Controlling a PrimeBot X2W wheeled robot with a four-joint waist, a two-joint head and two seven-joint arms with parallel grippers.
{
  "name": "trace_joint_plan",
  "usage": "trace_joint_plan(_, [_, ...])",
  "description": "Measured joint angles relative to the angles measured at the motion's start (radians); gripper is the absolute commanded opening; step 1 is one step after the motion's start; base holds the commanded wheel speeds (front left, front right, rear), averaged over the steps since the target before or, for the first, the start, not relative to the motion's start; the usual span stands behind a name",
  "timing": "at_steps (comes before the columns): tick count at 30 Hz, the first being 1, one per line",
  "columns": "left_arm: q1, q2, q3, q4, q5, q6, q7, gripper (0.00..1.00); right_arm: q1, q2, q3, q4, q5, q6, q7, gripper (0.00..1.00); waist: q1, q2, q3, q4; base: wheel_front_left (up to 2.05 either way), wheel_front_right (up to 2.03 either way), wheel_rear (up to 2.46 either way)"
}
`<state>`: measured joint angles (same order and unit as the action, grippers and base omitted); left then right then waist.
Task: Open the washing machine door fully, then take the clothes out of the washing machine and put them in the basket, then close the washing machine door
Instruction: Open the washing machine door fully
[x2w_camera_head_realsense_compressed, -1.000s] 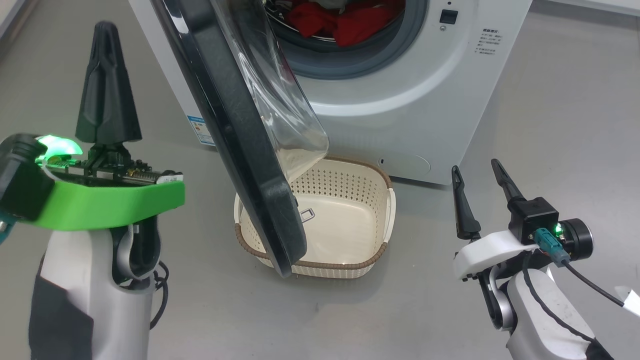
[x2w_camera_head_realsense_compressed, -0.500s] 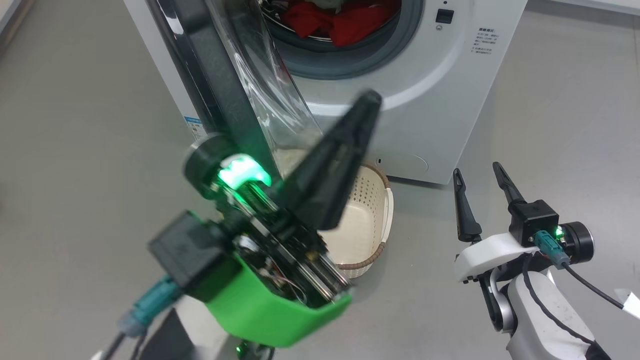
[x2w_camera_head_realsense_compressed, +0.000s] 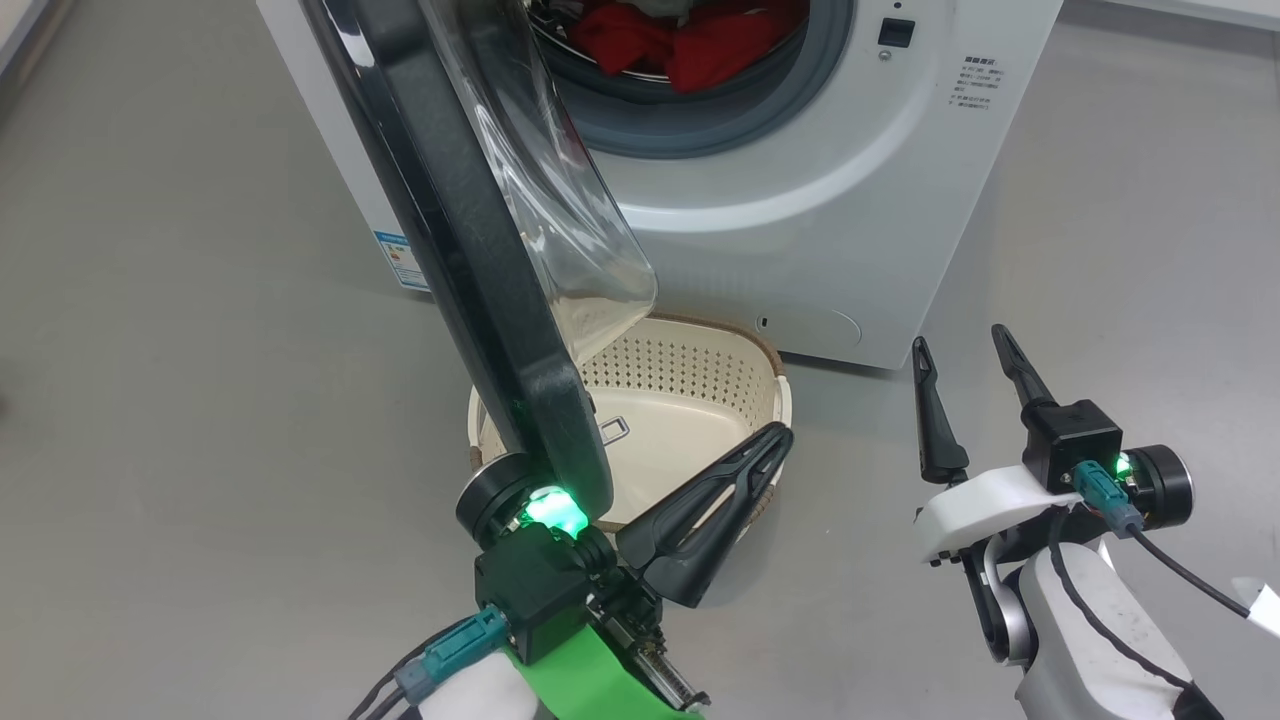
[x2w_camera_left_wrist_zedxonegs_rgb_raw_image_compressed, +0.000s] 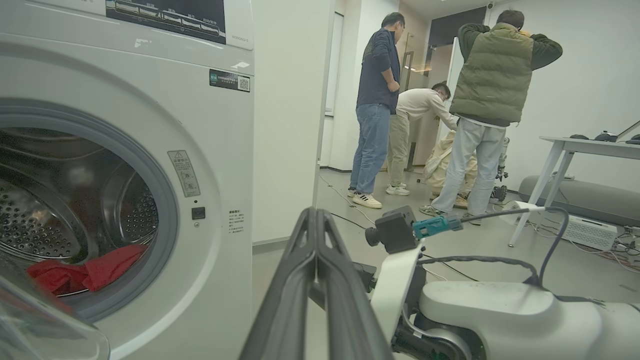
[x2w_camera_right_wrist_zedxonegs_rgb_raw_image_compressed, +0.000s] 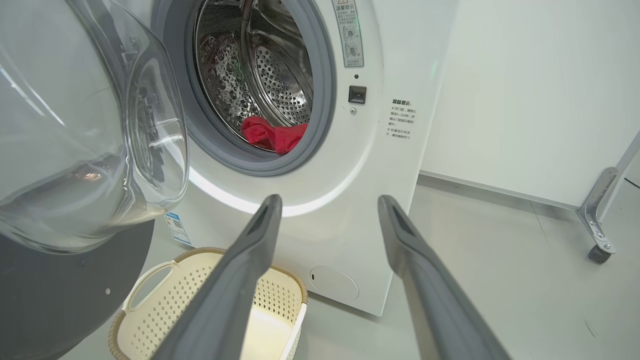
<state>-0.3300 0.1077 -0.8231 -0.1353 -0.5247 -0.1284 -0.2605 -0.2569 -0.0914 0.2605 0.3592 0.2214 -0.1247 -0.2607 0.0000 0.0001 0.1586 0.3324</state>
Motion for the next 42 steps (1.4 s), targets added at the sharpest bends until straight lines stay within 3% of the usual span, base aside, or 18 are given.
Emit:
trace_joint_plan(17, [0.045, 0.002, 0.088, 0.190, -0.009, 0.000, 0.001, 0.00, 0.002, 0.005, -0.012, 0.005, -0.015, 0.010, 0.000, 1.00, 0.0000, 0.0000, 0.015, 0.005, 0.00, 0.00, 0.00])
trace_joint_plan(42, [0.042, -0.040, 0.155, 0.324, -0.029, 0.000, 0.001, 0.00, 0.002, 0.016, -0.031, 0.024, -0.031, 0.027, 0.000, 1.00, 0.0000, 0.0000, 0.044, -0.005, 0.00, 0.00, 0.00])
